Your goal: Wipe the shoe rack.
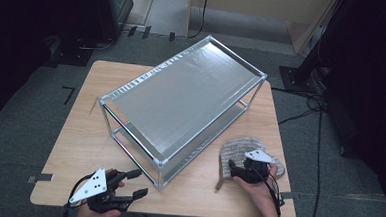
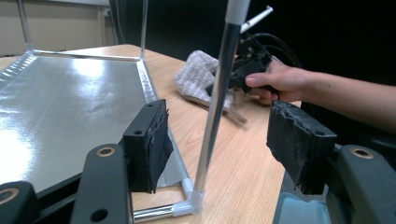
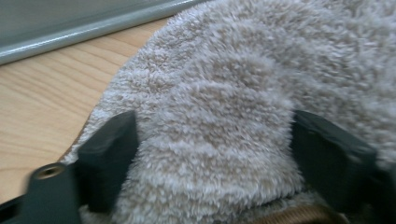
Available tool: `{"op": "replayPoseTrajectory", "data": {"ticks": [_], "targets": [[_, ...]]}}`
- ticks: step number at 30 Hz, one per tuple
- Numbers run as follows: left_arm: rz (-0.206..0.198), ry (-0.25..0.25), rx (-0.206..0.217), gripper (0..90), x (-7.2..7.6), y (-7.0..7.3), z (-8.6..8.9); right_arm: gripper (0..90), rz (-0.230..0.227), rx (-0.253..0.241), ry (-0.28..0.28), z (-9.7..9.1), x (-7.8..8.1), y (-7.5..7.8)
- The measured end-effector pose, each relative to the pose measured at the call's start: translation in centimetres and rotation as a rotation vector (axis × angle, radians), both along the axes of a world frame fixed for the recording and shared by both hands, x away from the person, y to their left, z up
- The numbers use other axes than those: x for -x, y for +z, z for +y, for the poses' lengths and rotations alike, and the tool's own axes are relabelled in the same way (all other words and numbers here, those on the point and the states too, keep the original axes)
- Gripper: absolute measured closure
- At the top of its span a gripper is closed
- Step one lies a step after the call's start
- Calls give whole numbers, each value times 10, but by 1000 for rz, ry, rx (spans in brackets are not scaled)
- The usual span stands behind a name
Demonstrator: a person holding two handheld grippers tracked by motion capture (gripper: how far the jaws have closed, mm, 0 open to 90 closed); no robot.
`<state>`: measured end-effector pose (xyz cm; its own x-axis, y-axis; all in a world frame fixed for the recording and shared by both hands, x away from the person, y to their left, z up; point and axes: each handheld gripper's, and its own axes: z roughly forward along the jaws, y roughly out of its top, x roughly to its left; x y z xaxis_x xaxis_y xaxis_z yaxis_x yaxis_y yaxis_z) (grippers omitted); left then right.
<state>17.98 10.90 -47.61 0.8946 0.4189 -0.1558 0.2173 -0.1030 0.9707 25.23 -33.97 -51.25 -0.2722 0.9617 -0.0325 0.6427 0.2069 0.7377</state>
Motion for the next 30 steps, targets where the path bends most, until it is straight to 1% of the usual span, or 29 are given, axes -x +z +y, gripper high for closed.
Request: {"op": "replayPoseTrajectory", "data": {"ticks": [2, 3, 4, 5, 6, 7, 8, 9, 10, 11, 12, 13, 16, 17, 18, 20, 22, 23, 24, 25, 26, 27, 28, 29, 30], "targets": [[2, -6, 1, 388, 1, 0, -2, 320, -5, 15, -8, 2, -1, 0], [3, -7, 2, 388, 1, -1, -3, 320, -5, 15, -8, 2, -1, 0], [0, -14, -3, 389, 2, -1, -5, 363, -6, 11, -16, 4, -2, 0], [-5, -16, -8, 389, 3, -1, -6, 464, -12, 17, -20, 5, -3, 0], [-8, -20, -10, 389, 4, -1, -8, 464, -12, 17, -20, 5, -3, 0], [-10, -23, -12, 390, 5, -1, -11, 530, -15, 17, -17, 6, -3, 0], [-13, -26, -18, 391, 5, -2, -13, 595, -21, 16, -13, 6, -3, 0], [-13, -25, -24, 392, 5, -2, -16, 637, -26, 16, -10, 7, -4, 0], [-15, -18, -38, 396, 5, -3, -18, 671, -33, 19, -12, 7, -4, 0], [-21, -1, -57, 402, 5, -4, -22, 695, -38, 11, -17, 8, -5, 1], [-22, -1, -62, 412, 5, -5, -23, 716, -49, 2, -21, 9, -5, 2], [-24, 1, -69, 415, 4, -5, -26, 721, -59, 2, -20, 10, -5, 3], [-23, 40, -93, 449, 2, -7, -31, 731, -117, -54, -2, 16, -3, 12], [-19, 56, -96, 484, 0, -8, -33, 731, -141, -69, 12, 20, -2, 16], [-11, 56, -91, 508, -1, -8, -34, 731, -168, -82, 26, 25, -1, 21], [-11, 54, -90, 531, -3, -9, -38, 731, -217, -104, 64, 37, -1, 31], [-15, 47, -97, 553, -4, -9, -42, 729, -264, -98, 107, 52, -4, 41], [-19, 41, -99, 562, -4, -9, -43, 727, -278, -102, 126, 61, -7, 44], [-21, 39, -102, 581, -4, -9, -45, 725, -283, -107, 151, 68, -12, 46], [-26, 37, -108, 606, -4, -8, -47, 723, -279, -108, 167, 76, -18, 45], [-26, 37, -108, 627, -4, -8, -47, 723, -279, -108, 167, 76, -18, 45], [-36, 43, -121, 627, -3, -8, -50, 723, -270, -101, 179, 84, -25, 43], [-43, 51, -130, 674, -3, -8, -51, 722, -233, -93, 209, 98, -38, 35], [-45, 55, -134, 704, -3, -7, -51, 723, -196, -66, 223, 106, -43, 29], [-40, 55, -131, 727, -4, -7, -51, 724, -169, -25, 229, 114, -46, 23]]}}
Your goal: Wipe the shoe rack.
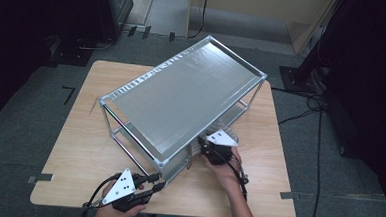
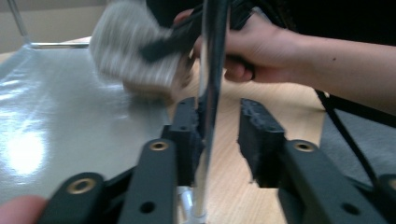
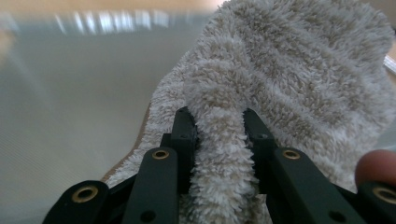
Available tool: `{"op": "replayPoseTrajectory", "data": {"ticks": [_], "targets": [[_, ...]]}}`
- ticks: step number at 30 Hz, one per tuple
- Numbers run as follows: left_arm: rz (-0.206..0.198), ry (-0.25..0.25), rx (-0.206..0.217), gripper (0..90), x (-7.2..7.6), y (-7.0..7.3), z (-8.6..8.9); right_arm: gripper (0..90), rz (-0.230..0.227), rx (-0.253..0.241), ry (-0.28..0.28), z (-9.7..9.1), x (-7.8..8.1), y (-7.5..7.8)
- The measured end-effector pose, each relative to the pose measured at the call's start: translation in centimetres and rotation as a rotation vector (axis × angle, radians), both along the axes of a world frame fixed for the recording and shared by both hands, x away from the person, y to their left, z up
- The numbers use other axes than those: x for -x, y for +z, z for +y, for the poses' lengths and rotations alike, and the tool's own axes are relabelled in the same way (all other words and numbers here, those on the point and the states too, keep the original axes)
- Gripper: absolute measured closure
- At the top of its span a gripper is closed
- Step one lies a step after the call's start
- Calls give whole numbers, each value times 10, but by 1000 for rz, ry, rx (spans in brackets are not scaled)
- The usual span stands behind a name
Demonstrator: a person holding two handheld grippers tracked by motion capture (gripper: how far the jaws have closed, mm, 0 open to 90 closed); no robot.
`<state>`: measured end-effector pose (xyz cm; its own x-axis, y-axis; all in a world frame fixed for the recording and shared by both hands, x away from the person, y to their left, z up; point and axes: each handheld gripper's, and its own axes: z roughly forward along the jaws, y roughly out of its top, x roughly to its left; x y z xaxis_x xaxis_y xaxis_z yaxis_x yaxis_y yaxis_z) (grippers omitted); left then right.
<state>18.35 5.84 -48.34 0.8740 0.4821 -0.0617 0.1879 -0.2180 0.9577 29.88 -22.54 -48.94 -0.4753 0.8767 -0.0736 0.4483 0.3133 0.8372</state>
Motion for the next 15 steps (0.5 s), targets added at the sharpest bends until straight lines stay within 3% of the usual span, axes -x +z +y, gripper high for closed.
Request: {"op": "replayPoseTrajectory", "data": {"ticks": [1, 3, 5, 10, 13, 15], "targets": [[9, -4, 7, 745, -1, 0, 2, 725, 35, 26, 9, 6, -2, -6], [21, -8, 12, 794, -4, -1, 5, 727, 102, 32, 44, 14, -3, -16], [23, -17, 15, 800, -5, -2, 6, 733, 127, 22, 49, 16, -2, -20], [10, -21, -2, 810, -2, 0, 8, 748, 147, -34, 34, 12, 0, -24], [0, -46, -10, 812, 0, 0, 15, 749, 140, -2, 46, 15, 7, -23], [-14, -61, -20, 813, 1, 0, 20, 749, 147, -12, 50, 16, 12, -23]]}}
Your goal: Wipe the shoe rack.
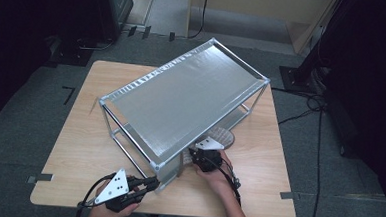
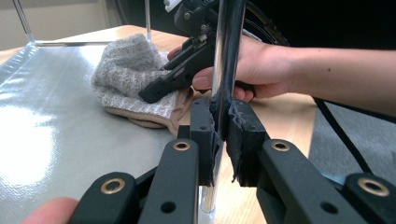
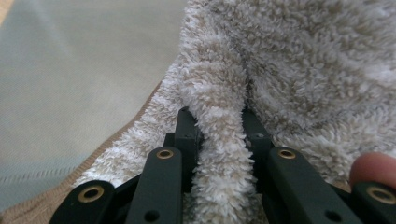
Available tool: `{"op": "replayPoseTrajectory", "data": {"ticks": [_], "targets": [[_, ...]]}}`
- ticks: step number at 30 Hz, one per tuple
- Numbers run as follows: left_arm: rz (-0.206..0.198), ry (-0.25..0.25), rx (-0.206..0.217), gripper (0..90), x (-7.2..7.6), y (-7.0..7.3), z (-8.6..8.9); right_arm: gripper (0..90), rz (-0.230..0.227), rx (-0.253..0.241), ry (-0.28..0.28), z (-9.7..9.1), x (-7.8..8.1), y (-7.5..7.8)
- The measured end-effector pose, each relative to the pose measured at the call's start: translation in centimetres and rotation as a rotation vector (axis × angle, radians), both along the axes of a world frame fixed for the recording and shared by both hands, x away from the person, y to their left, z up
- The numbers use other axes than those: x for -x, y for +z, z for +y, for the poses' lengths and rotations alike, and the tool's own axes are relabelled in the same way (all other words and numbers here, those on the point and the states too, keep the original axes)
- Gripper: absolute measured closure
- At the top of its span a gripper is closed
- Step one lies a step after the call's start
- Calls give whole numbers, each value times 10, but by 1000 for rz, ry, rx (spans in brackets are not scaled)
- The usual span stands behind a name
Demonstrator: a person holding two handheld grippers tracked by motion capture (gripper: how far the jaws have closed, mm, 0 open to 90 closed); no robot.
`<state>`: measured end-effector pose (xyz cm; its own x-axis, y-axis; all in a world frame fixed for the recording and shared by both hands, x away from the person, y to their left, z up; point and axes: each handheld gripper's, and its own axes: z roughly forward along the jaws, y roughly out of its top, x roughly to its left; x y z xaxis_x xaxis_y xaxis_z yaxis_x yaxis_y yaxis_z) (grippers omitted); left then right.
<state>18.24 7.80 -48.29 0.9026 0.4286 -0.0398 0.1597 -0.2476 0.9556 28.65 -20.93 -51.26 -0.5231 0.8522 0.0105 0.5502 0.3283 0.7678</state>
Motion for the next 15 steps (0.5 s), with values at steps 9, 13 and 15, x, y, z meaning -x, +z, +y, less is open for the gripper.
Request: {"op": "replayPoseTrajectory", "data": {"ticks": [9, 13, 15], "targets": [[11, -17, 2, 811, -8, 0, 29, 748, 17, 7, 40, 5, 17, 2], [15, 7, 12, 809, -12, -1, 36, 741, 17, -11, 46, 4, 19, 1], [3, 22, 9, 812, -12, -1, 37, 734, -1, -13, 42, 4, 21, 1]]}}
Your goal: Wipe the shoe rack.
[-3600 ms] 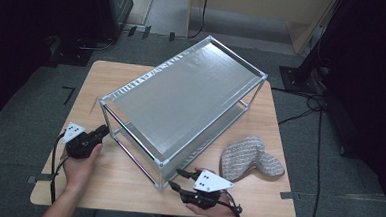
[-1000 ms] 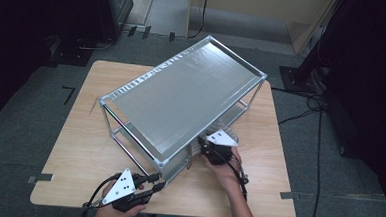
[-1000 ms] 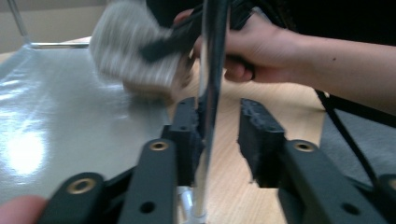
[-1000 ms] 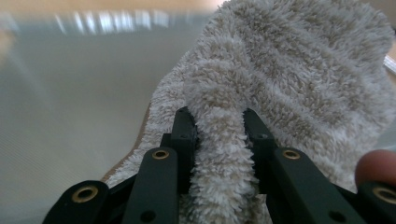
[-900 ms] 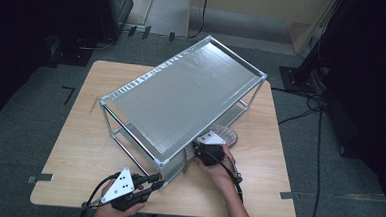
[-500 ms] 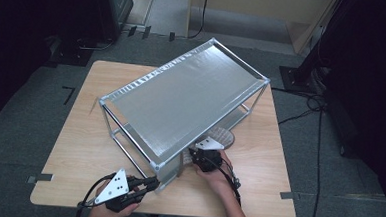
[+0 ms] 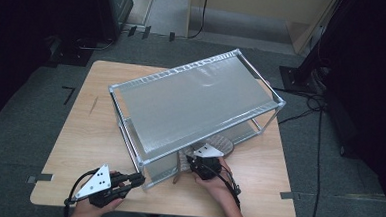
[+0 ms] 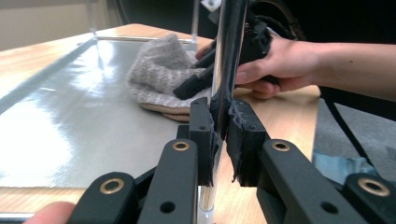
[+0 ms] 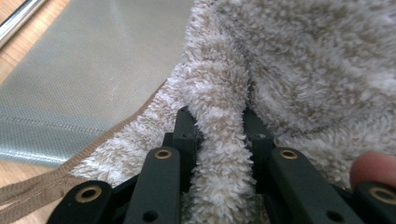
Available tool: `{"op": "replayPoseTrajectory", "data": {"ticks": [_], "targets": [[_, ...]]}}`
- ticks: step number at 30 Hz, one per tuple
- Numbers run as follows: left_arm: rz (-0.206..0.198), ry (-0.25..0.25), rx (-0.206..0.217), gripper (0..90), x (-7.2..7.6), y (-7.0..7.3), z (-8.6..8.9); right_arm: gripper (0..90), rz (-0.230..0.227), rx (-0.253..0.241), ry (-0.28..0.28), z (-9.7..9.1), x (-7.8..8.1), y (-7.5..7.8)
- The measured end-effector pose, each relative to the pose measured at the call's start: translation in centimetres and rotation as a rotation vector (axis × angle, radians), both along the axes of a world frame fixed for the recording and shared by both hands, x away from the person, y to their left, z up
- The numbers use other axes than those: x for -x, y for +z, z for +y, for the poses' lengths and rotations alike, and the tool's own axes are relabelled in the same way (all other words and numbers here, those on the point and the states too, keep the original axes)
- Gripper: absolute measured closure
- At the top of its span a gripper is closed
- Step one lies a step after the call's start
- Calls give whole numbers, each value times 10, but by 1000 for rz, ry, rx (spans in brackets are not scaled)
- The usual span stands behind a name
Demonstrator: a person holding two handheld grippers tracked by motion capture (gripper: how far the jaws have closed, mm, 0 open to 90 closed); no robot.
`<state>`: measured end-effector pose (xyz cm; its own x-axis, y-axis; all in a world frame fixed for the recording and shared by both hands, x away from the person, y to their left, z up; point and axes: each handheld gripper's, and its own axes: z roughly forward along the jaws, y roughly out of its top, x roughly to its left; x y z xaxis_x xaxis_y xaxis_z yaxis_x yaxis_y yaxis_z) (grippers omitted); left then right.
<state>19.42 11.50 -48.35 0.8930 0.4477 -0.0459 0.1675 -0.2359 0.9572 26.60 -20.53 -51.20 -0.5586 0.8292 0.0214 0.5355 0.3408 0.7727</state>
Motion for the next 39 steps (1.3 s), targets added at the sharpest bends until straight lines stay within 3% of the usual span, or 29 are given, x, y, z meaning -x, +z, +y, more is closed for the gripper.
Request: {"op": "replayPoseTrajectory", "data": {"ticks": [2, 7, 10, 12, 14, 19, 22, 25, 35, 39], "targets": [[-7, 27, -5, 814, 0, 0, 2, 730, -25, -2, -2, 0, 1, 0], [9, 127, 12, 811, -8, 0, 17, 731, -91, -73, -18, 2, 2, 10], [19, 178, 24, 808, -14, -1, 29, 722, -120, -65, -28, 9, 2, 12], [20, 183, 26, 808, -16, -1, 34, 719, -105, -36, -54, 14, -1, 8], [11, 167, 14, 810, -16, 0, 38, 717, -95, -42, -68, 15, -4, 5], [15, 176, 24, 809, -15, -1, 43, 705, -145, -51, -103, 14, -11, 9], [17, 194, 23, 809, -15, -1, 46, 702, -124, -28, -154, 7, -24, 6], [17, 203, 25, 809, -14, -1, 49, 712, -16, -43, -170, -1, -35, -5], [22, 220, 30, 806, -8, -2, 56, 735, -4, 14, -123, 8, -20, -3], [26, 203, 40, 802, -6, -2, 55, 728, -33, 7, -132, 8, -15, -1]]}}
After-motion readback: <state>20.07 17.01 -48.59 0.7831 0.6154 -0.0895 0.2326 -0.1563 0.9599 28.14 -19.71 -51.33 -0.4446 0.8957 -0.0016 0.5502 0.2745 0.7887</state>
